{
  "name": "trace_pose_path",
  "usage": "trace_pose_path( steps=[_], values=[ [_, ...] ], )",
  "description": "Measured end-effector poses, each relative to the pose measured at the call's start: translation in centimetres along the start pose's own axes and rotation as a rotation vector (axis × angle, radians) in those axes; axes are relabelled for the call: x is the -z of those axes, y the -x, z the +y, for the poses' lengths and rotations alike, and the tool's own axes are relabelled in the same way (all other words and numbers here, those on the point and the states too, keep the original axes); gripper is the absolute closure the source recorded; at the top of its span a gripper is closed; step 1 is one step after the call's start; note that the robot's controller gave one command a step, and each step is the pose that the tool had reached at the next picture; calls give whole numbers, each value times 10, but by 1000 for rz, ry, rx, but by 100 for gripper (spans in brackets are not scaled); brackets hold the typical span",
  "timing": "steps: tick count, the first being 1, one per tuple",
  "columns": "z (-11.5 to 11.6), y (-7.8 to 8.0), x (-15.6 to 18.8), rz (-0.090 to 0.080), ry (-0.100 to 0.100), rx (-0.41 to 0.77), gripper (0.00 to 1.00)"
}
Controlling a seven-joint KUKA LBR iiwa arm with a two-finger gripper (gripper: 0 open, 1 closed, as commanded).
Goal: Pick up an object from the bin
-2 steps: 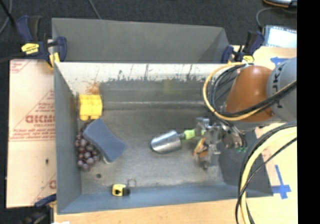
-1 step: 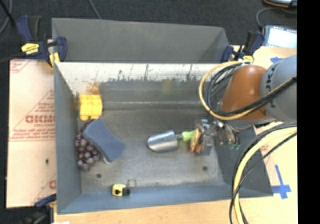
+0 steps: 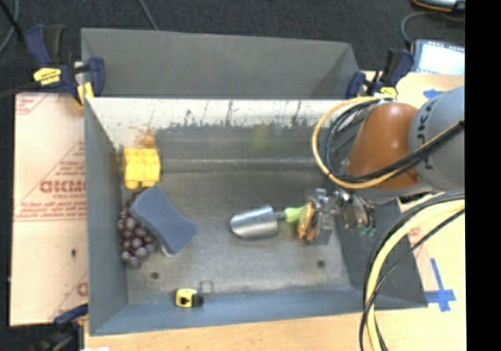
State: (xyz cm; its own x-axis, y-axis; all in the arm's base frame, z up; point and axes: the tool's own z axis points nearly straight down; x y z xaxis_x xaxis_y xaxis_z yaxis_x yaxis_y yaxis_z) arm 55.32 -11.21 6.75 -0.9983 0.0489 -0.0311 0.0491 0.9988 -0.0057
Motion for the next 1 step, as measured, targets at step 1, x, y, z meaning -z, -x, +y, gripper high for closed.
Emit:
trace_pose_path(
  steps=[1],
  values=[
    [0,-6,31,17,2,-2,100]
  ],
)
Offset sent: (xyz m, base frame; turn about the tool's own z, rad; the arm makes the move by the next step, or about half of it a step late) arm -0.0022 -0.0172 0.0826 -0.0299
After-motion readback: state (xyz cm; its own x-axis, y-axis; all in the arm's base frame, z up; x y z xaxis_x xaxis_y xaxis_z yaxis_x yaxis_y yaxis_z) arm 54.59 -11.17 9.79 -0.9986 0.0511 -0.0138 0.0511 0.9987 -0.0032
